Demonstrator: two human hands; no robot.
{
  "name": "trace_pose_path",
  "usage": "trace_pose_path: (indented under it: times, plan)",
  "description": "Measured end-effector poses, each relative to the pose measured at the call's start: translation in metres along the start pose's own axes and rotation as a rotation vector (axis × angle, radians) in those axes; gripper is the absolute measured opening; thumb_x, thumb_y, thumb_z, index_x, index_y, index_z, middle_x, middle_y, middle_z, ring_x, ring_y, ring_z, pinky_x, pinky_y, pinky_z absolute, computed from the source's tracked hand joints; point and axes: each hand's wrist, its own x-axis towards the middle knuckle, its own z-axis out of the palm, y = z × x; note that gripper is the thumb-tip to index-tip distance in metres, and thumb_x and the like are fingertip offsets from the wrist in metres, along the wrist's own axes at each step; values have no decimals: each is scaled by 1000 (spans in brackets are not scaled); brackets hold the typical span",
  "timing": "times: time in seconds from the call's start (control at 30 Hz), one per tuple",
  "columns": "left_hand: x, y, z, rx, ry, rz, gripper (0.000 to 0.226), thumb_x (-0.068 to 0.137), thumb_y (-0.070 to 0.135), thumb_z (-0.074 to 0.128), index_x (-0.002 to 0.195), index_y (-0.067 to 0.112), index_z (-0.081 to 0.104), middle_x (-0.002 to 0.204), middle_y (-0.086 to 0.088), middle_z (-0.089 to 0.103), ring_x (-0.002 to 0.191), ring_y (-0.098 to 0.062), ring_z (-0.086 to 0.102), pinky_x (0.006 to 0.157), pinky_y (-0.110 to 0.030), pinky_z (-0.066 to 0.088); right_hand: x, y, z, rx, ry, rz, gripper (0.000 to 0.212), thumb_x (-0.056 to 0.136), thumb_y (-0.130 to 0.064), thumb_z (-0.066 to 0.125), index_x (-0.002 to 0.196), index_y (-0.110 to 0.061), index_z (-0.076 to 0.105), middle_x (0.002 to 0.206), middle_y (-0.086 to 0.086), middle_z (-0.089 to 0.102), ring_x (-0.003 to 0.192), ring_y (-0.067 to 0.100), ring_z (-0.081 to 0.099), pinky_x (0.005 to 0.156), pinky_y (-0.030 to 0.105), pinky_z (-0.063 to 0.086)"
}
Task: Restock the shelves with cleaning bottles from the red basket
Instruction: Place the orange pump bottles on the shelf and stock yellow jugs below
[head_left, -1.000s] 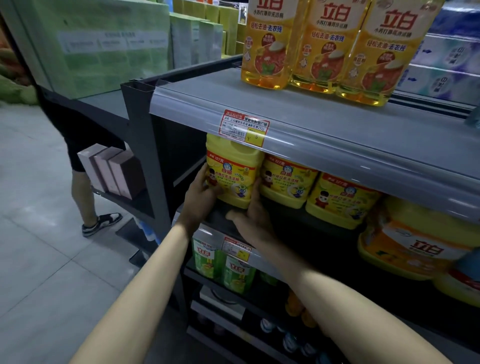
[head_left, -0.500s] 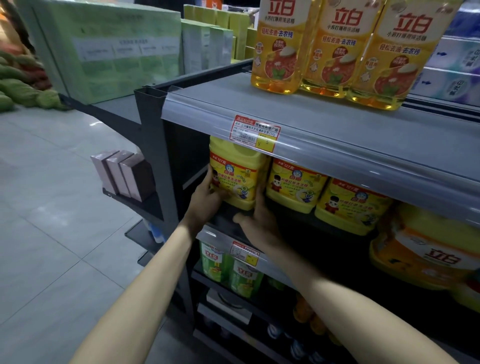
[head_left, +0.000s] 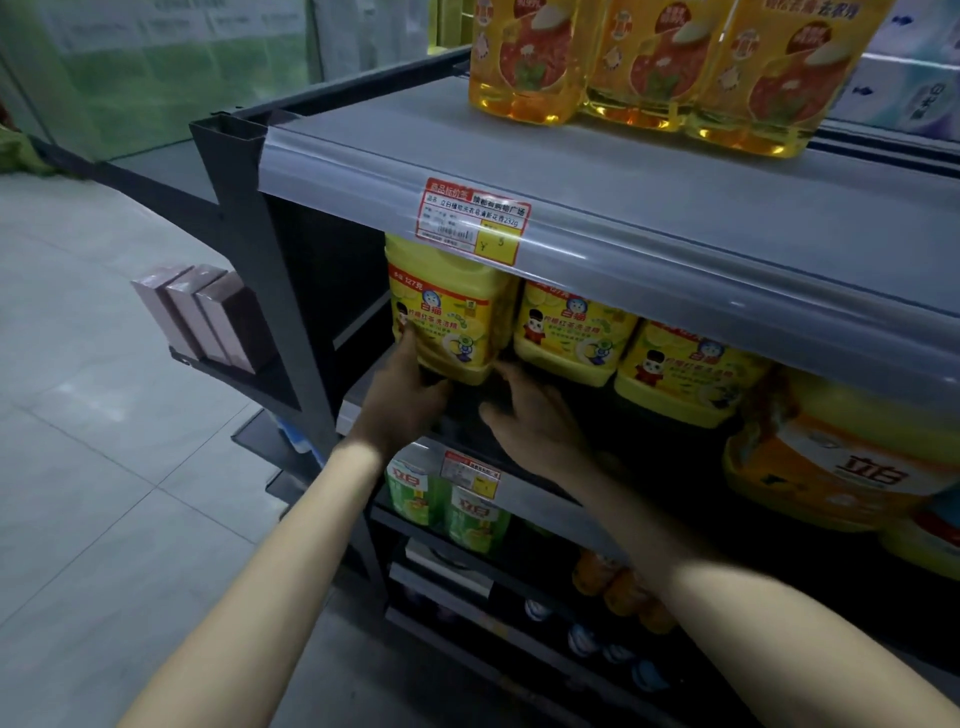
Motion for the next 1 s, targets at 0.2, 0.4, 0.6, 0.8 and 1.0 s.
trace_pose_path:
  times: [0.2, 0.4, 0.6, 0.8, 1.0]
  plan:
    - [-31, 24, 16, 324, -78, -48, 56, 96, 36, 60, 150, 23, 55, 145, -7, 60, 129, -31, 62, 104, -39, 52, -29, 22, -25, -234, 0, -59, 52, 105, -44, 55, 152, -23, 52, 150, 7, 57, 137, 29, 53, 106, 41, 50]
    - [-86, 81, 58, 638, -188, 9, 51, 102, 37, 59, 152, 34, 51, 143, -7, 60, 117, -34, 67, 93, -48, 60, -98, 59, -57, -372, 87, -121, 45, 103, -44, 53, 142, -23, 61, 136, 3, 66, 128, 24, 58, 104, 40, 50]
    - [-164, 157, 124, 733, -234, 88, 23, 99, 42, 57, 105, 21, 63, 104, -8, 67, 95, -36, 66, 74, -35, 51, -200, 122, -111, -359, 62, 63, 48, 105, -49, 49, 149, -32, 52, 151, -5, 54, 141, 22, 46, 116, 35, 35]
    - [-250, 232, 233, 734, -411, 235, 36, 98, 46, 53, 75, 20, 46, 84, -2, 57, 92, -34, 66, 74, -38, 51, -336, 212, -158, -302, 10, 366, 41, 104, -54, 46, 123, -23, 66, 123, 6, 69, 113, 29, 65, 92, 38, 53]
    - [-339, 276, 361, 714, -568, 496, 39, 100, 50, 49, 132, 29, 58, 127, -3, 66, 119, -31, 63, 90, -40, 54, -476, 316, -178, -285, 269, 505, 41, 101, -48, 51, 129, -24, 68, 114, 0, 72, 107, 27, 67, 84, 37, 50]
